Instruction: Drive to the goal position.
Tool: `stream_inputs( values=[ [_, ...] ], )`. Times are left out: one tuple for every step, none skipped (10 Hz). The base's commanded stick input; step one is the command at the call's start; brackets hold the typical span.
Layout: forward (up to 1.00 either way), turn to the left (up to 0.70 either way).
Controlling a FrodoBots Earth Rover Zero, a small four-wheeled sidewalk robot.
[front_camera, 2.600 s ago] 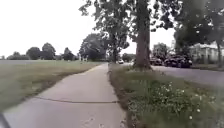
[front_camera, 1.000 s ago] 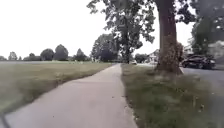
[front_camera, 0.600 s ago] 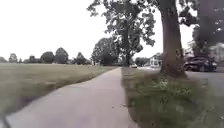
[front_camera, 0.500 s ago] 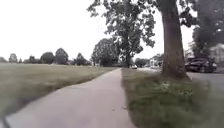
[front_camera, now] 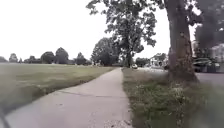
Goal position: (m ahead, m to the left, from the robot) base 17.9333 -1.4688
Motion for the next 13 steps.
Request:
stream_inputs(
  values=[
    [0.70,0.00],
    [0.70,0.00],
    [0.70,0.00],
    [0.70,0.00],
    [0.70,0.00],
    [0.70,0.00],
    [0.70,0.00],
    [0.70,0.00],
    [0.70,0.00],
    [0.70,0.00],
    [0.70,0.00],
    [0.70,0.35],
    [0.70,0.35]
  ],
)
